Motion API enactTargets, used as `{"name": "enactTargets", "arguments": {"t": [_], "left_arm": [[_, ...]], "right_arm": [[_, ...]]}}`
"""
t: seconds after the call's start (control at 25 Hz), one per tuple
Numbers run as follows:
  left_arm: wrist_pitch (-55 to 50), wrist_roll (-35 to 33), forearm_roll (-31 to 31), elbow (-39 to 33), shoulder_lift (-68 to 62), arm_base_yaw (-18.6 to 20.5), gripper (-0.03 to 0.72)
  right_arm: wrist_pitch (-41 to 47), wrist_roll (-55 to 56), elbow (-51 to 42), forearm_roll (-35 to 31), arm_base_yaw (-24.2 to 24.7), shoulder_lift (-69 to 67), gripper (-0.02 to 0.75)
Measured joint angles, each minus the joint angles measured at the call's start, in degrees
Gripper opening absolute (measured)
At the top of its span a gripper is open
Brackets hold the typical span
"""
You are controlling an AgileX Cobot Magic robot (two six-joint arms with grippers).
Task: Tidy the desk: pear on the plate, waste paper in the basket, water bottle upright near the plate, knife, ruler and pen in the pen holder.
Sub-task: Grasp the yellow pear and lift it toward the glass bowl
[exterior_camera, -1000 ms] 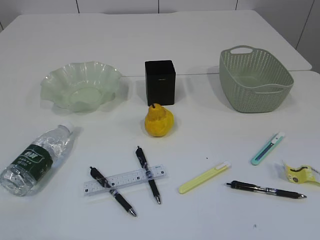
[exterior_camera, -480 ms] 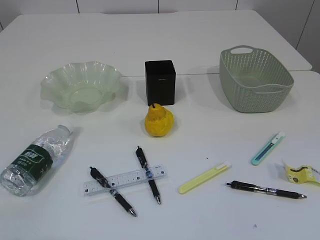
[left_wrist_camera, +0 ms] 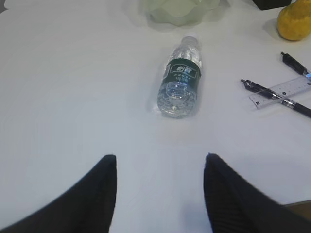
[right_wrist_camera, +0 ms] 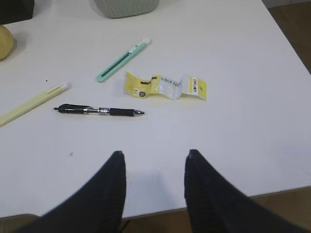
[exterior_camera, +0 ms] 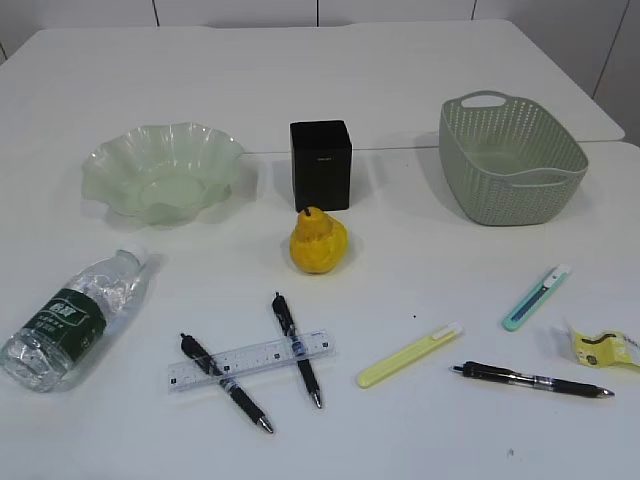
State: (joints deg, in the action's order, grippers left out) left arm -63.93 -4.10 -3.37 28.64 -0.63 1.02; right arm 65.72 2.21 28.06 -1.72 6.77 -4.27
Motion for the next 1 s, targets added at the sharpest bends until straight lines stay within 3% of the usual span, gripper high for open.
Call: {"name": "enactTargets", "arguments": {"t": [0.56, 0.8, 1.0], "left_arm": [[0.14, 0.00, 2.01, 3.04, -9.82, -0.48, 0.401], [0.26, 0.41, 6.85, 12.67, -19.66, -3.19, 0.401], [-3.61, 1.65, 5.75, 23.68, -29.89, -3.61, 0.401]], "right_arm": [[2.45, 3.20, 8.29, 0.60, -1.60, -15.51, 0.368], [2.68, 3.53, 12.28, 0.60, -1.72, -29.50, 0.368], [2.71, 3.53, 17.41, 0.49, -1.72, -39.12, 0.368]]}}
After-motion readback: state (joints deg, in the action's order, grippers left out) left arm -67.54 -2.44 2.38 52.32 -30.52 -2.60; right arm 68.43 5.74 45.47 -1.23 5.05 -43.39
